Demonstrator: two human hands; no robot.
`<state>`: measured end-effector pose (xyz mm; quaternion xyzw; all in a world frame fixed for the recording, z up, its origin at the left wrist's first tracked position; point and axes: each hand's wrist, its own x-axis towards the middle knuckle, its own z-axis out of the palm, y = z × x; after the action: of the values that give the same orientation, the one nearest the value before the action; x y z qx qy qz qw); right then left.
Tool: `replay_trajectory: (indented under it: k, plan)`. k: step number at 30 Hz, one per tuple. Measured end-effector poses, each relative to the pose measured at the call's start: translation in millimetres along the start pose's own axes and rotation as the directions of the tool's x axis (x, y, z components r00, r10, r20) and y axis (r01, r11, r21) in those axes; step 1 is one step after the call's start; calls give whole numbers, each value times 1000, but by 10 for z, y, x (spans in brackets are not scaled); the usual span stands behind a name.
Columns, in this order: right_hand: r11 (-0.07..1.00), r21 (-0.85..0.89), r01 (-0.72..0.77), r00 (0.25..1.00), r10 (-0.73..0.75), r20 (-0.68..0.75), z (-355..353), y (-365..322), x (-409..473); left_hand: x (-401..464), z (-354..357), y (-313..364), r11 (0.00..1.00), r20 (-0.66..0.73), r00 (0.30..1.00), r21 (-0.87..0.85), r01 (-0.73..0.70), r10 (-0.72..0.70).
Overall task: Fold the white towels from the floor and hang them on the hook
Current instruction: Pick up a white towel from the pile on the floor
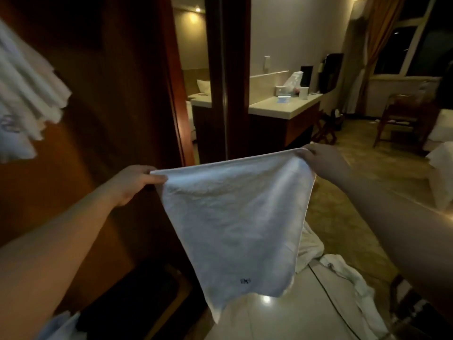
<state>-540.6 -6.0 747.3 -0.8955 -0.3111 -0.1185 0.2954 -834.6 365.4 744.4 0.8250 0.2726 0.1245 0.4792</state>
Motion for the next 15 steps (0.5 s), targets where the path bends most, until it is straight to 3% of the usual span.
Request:
replay_trajectory:
  k: [2,5,11,15]
  plan:
    - [999,42,2,1000,-1,-6,13,-308,-319,-465,-227,-190,953,-36,999,-303,16,-29]
    - [1000,13,-2,999,2,50,59,-793,-730,-1058,-476,-401,840,-64,997,-542,-6,-34]
    - [994,95,-47,987,31,159,86,-1727,-1256,-1780,-830,-527,645,-182,974,-762,-54,-133]
    - [988,151,22,937,-73,341,168,-2280,-1565,-2208,-928,-520,586,-248,948,-806,-87,-200]
